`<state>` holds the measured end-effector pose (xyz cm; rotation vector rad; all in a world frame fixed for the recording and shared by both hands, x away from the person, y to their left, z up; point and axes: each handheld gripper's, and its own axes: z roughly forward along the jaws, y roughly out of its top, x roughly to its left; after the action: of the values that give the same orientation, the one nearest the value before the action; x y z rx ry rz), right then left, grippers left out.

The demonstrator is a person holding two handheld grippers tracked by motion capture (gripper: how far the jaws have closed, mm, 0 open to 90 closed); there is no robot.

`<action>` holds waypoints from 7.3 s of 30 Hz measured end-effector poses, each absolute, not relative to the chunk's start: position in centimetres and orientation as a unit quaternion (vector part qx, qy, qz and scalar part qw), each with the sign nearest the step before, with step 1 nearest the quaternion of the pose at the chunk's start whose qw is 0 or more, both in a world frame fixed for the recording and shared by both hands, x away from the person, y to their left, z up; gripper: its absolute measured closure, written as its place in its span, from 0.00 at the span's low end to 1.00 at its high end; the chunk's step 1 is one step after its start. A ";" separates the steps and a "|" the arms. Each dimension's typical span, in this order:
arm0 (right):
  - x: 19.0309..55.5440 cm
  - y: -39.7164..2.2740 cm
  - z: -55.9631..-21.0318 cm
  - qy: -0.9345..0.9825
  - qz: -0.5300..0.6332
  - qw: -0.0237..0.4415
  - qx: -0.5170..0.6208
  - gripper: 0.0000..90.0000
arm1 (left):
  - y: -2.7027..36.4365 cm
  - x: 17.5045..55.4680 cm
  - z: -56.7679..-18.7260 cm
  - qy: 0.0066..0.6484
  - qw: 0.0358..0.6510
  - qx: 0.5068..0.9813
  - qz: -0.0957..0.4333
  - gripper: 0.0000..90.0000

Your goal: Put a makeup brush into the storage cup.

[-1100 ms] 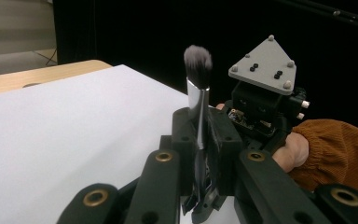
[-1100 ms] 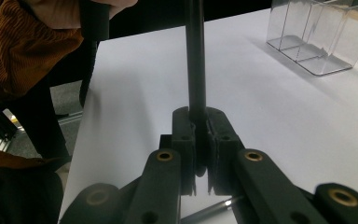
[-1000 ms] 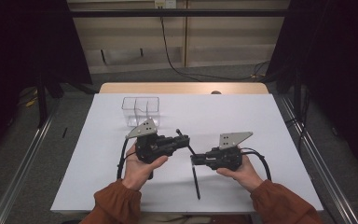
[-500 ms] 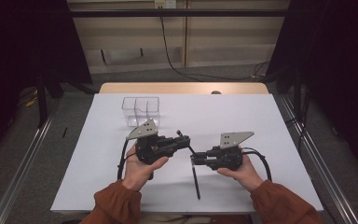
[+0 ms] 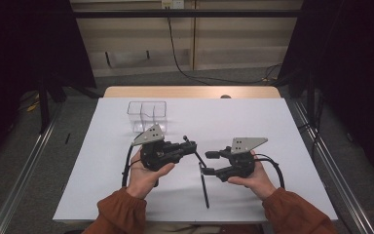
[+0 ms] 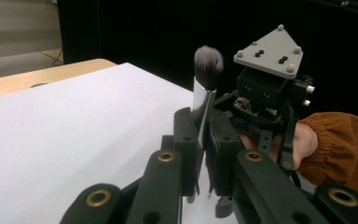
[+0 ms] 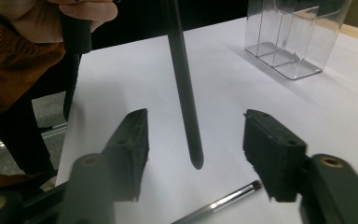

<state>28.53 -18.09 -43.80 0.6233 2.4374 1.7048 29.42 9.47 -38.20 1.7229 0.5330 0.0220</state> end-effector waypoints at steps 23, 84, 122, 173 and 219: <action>28.7 -19.4 -43.0 0.778 0.572 0.073 0.251 0.02 | 11.6 29.6 -38.1 0.247 0.607 0.755 0.036 0.93; 23.1 -28.0 -44.5 0.716 0.554 0.226 0.359 0.02 | 23.6 33.8 -33.4 0.342 0.552 0.742 0.162 0.93; 23.0 -27.9 -44.5 0.709 0.558 0.232 0.363 0.00 | 23.3 42.5 -33.1 0.427 0.506 0.714 0.229 0.93; 23.0 -27.9 -44.6 0.712 0.559 0.225 0.362 0.00 | 21.8 44.5 -38.1 0.435 0.464 0.743 0.208 0.73; 23.0 -28.4 -44.7 0.701 0.556 0.236 0.378 0.00 | 24.6 38.6 -38.2 0.410 0.504 0.714 0.261 0.03</action>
<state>22.98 -28.43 -44.69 1.0375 1.9227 1.5261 38.64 24.58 -38.19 1.7251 0.9889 0.6303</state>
